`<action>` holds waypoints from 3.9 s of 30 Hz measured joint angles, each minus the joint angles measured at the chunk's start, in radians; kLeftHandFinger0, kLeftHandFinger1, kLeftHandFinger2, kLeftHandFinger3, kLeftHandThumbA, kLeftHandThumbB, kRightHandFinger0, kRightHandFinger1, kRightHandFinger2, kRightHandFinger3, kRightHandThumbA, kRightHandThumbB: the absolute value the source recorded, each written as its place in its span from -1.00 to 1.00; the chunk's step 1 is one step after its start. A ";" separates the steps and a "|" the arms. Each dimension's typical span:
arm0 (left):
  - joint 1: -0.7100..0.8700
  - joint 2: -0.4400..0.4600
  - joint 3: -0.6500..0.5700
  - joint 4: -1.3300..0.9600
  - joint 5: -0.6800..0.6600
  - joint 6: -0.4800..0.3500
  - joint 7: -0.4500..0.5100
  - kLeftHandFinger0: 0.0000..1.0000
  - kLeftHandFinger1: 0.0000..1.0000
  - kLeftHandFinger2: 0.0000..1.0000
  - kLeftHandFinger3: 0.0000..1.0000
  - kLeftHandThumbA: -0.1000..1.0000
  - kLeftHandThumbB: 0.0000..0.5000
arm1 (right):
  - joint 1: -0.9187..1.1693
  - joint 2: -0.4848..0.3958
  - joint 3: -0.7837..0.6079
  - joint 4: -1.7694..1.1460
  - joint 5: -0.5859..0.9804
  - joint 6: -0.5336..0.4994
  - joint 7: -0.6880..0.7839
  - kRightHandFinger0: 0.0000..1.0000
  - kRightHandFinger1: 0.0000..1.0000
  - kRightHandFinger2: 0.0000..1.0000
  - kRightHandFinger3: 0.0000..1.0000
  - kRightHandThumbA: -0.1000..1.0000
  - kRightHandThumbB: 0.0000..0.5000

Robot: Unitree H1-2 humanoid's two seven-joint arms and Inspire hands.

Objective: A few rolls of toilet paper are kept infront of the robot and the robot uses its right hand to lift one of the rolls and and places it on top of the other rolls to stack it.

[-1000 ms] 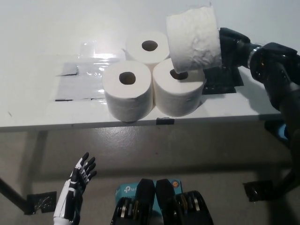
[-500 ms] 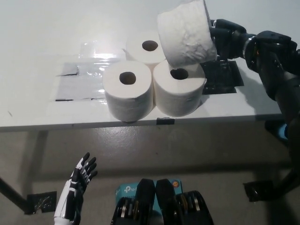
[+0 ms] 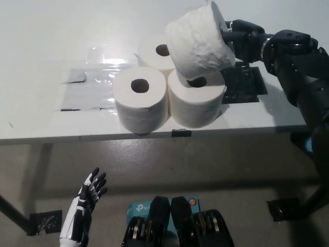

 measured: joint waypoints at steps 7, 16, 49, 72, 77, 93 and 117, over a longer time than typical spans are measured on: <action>0.000 0.000 0.000 0.000 0.000 0.000 0.000 1.00 1.00 1.00 1.00 0.97 -0.60 | -0.017 0.014 0.025 0.015 -0.027 0.000 -0.002 -1.00 -1.00 -1.00 -0.11 0.44 -0.57; -0.001 0.005 -0.003 0.000 0.001 0.000 0.000 1.00 1.00 1.00 1.00 0.98 -0.61 | -0.031 0.030 0.066 0.016 -0.057 -0.003 -0.003 -1.00 -1.00 -0.97 -0.83 0.56 -0.62; -0.011 0.015 -0.012 -0.002 0.006 0.002 0.000 1.00 1.00 1.00 1.00 0.93 -0.53 | -0.131 0.078 0.411 0.015 -0.282 -0.108 -0.006 -1.00 -0.53 0.26 0.05 0.83 -0.84; -0.014 0.027 -0.030 -0.016 0.022 0.023 0.000 1.00 1.00 1.00 1.00 0.91 -0.31 | -0.160 0.104 0.426 0.026 -0.345 -0.091 -0.011 0.86 1.00 1.00 1.00 0.94 0.04; -0.015 0.027 -0.031 -0.016 0.024 0.024 0.000 1.00 1.00 1.00 1.00 0.90 -0.27 | -0.172 0.103 0.440 0.026 -0.363 -0.093 0.024 1.00 1.00 1.00 1.00 1.00 0.10; -0.033 0.034 -0.034 -0.017 0.026 0.028 0.000 1.00 1.00 1.00 1.00 0.95 -0.17 | -0.323 0.098 0.482 0.038 -0.420 -0.066 0.196 1.00 1.00 1.00 1.00 0.82 0.42; -0.065 0.044 -0.040 -0.024 0.035 0.031 -0.009 1.00 1.00 1.00 1.00 0.92 -0.18 | -0.358 0.097 0.525 0.047 -0.471 -0.026 0.313 1.00 1.00 1.00 1.00 0.60 0.57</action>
